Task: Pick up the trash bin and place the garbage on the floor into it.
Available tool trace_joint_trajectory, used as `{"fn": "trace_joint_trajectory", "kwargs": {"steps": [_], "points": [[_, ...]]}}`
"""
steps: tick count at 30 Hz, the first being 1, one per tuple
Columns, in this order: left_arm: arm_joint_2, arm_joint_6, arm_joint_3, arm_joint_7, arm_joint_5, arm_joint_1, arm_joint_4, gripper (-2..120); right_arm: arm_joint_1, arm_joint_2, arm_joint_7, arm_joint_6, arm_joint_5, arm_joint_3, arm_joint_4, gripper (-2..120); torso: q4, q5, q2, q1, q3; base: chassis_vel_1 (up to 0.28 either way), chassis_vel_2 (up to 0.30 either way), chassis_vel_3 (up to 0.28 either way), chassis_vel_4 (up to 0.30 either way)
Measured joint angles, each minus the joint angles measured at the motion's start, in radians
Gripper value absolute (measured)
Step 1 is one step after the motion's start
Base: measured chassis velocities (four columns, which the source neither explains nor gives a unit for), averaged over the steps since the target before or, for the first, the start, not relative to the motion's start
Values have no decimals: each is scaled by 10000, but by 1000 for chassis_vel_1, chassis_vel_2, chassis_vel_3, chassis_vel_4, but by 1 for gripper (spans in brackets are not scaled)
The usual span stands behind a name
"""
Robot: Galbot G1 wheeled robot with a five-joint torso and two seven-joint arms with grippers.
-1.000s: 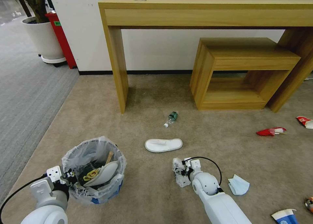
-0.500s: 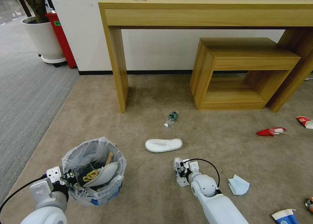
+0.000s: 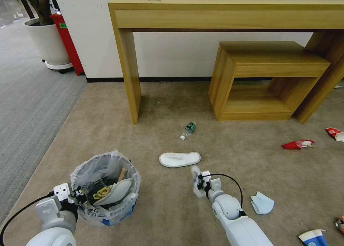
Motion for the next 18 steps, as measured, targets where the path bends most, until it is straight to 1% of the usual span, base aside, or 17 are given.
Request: {"fn": "trace_joint_trajectory", "kwargs": {"steps": [1,2,3,4,6,7,8,10,12,13,16,18], "points": [[-46,-16,72,17,50,21,30,1,0,1,-778,935,623,-29,153,0,0,-1,0,1,0,0,0,0,0],[-81,-18,127,25,68,29,47,1,5,1,-1424,1527,1226,-92,327,0,0,-1,0,0,0,0,0,0,0],[-81,-18,127,25,68,29,47,1,5,1,-1424,1527,1226,-92,327,0,0,-1,0,0,0,0,0,0,0],[-141,-18,229,39,76,30,70,1,25,-2,-2480,2233,2210,-249,719,0,0,-2,0,0,0,0,0,0,0],[-222,-19,380,49,115,5,123,1,122,40,-3343,2724,3101,-517,1292,0,0,-1,0,0,0,0,0,0,0],[-222,-19,380,49,115,5,123,1,122,40,-3343,2724,3101,-517,1292,0,0,-1,0,0,0,0,0,0,0],[-285,-23,491,61,204,-20,190,1,210,144,-3781,2843,3501,-697,1672,0,1,-3,0,0,0,0,0,0,0],[-371,-61,666,85,357,-42,311,1,262,292,-4073,2820,3836,-1004,2102,0,0,-2,0,0,0,0,0,0,0],[-404,-70,743,95,401,-51,353,1,279,342,-4121,2784,3927,-1156,2227,0,1,-3,0,0,0,0,0,0,0],[-447,-72,843,108,427,-68,375,1,321,422,-4207,2692,3990,-1471,2347,0,1,-3,0,0,0,0,0,0,0],[-502,-74,967,113,444,-98,353,1,455,534,-4345,2593,3883,-1904,2289,0,0,-4,0,0,0,0,0,0,0],[-533,-74,1061,113,438,-104,215,1,614,669,-4450,2575,3598,-2304,1922,0,1,-2,0,0,0,0,0,0,0]]}}
